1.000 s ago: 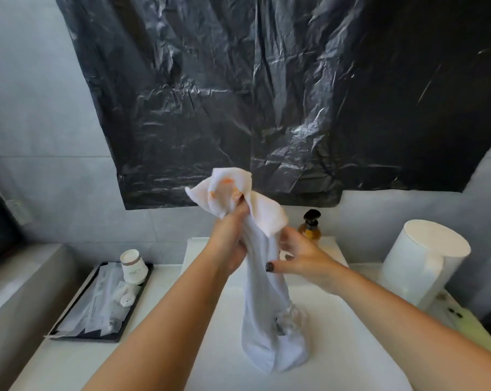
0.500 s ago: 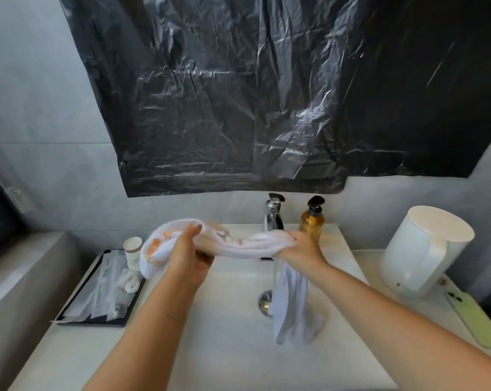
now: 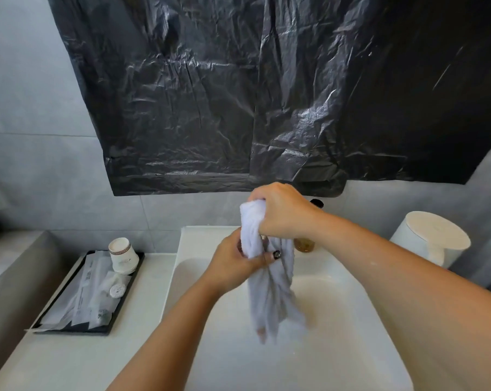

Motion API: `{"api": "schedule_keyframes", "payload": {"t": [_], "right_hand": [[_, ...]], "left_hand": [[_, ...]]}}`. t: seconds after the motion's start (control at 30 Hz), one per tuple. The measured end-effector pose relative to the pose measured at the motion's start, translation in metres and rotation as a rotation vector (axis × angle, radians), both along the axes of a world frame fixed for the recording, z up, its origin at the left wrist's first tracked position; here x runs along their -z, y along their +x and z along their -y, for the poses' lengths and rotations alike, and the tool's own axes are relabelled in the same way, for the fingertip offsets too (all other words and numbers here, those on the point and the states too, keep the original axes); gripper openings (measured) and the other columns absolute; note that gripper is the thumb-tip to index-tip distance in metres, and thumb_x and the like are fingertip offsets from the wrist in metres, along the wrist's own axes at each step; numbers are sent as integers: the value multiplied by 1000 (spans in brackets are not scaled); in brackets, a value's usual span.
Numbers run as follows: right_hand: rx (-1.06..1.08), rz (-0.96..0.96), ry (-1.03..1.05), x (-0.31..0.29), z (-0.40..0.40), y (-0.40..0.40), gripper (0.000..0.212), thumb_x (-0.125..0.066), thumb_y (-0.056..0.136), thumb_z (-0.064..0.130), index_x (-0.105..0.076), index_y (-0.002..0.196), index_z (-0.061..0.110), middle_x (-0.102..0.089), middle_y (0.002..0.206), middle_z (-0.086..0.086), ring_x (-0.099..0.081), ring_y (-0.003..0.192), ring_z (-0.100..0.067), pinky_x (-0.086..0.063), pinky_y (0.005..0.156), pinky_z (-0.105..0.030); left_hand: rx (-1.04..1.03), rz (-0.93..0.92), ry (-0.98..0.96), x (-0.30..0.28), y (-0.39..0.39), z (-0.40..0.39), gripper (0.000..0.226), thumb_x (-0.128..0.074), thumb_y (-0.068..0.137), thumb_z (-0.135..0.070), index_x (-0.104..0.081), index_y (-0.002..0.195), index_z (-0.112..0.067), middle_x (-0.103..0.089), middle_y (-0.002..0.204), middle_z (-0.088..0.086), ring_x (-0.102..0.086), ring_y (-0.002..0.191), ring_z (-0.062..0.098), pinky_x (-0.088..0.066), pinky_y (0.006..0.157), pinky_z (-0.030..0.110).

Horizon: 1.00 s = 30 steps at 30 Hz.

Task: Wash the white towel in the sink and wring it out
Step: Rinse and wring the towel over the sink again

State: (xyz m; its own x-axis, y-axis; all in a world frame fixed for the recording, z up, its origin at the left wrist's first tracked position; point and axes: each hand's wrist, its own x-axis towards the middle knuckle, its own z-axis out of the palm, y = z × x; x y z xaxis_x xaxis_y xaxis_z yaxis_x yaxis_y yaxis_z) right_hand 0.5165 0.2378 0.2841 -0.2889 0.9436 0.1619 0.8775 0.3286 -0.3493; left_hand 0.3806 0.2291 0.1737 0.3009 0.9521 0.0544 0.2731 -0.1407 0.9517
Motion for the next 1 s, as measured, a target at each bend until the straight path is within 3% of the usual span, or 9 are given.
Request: {"api": "schedule_keyframes", "payload": {"t": [0.1, 0.23, 0.37, 0.53, 0.6, 0.67, 0.77, 0.9, 1.0], "right_hand": [[-65, 110, 81, 1, -8, 22, 31, -68, 75, 9, -69, 105, 13, -55, 96, -1, -54, 89, -20, -49, 79, -36], [7, 103, 127, 44, -7, 56, 32, -74, 75, 13, -66, 106, 13, -53, 102, -4, -57, 90, -25, -52, 74, -44], [149, -244, 89, 105, 0, 59, 29, -79, 73, 11, -67, 100, 7, -64, 92, -5, -62, 83, -24, -55, 71, -42], [414, -831, -202, 102, 4, 39, 21, -78, 74, 1, -69, 93, 5, -69, 89, -13, -62, 83, -19, -51, 73, -32], [398, -893, -177, 74, 3, 33, 21, -77, 71, 1, -68, 89, 10, -66, 81, -4, -59, 77, -15, -47, 68, -28], [298, -953, -183, 46, 1, 22, 23, -74, 71, 2, -69, 92, 12, -66, 84, -1, -61, 80, -14, -49, 70, -26], [154, -1000, -277, 27, 1, -5, 26, -63, 81, -10, -67, 91, 14, -65, 85, -2, -61, 82, -17, -50, 71, -23], [178, -1228, -375, 21, -6, -11, 25, -56, 87, -11, -67, 97, 9, -64, 88, -10, -62, 83, -24, -53, 73, -31], [345, -1589, -421, 20, -11, 18, 18, -50, 94, -1, -66, 96, 8, -61, 83, -11, -62, 72, -22, -53, 62, -28]], "left_hand": [[-47, 26, 80, -4, 1, -8, 32, -74, 66, -42, -73, 88, -19, -76, 84, -5, -66, 79, 7, -54, 75, 38], [-66, 77, 49, -14, -8, -15, 14, -69, 70, -27, -76, 81, -22, -76, 76, -1, -73, 79, 20, -55, 74, 33], [-63, 136, 56, -29, 1, -7, 26, -58, 84, 9, -72, 81, -13, -69, 60, -4, -63, 58, 12, -52, 60, 22], [-163, 151, 3, -13, -12, -8, 23, -58, 84, 7, -73, 84, -10, -71, 65, 6, -57, 50, 15, -50, 55, 27], [-153, 178, -42, 4, -19, -8, 10, -74, 79, -7, -73, 89, -9, -72, 73, 8, -60, 57, 17, -49, 58, 27], [-37, 158, -106, 22, -20, -8, 48, -85, 65, -31, -69, 105, -11, -74, 96, 9, -69, 82, 18, -54, 75, 32], [177, 178, -173, 36, -3, -2, 70, -88, 63, -31, -61, 127, -20, -70, 121, 1, -64, 116, 19, -53, 95, 35], [203, 315, -268, 48, 17, -5, 63, -81, 66, -11, -61, 126, -11, -72, 116, 5, -68, 108, 17, -57, 81, 25], [179, 123, -298, 66, 20, -11, 63, -91, 52, -31, -70, 110, -17, -75, 105, 0, -71, 99, 17, -58, 89, 36]]}}
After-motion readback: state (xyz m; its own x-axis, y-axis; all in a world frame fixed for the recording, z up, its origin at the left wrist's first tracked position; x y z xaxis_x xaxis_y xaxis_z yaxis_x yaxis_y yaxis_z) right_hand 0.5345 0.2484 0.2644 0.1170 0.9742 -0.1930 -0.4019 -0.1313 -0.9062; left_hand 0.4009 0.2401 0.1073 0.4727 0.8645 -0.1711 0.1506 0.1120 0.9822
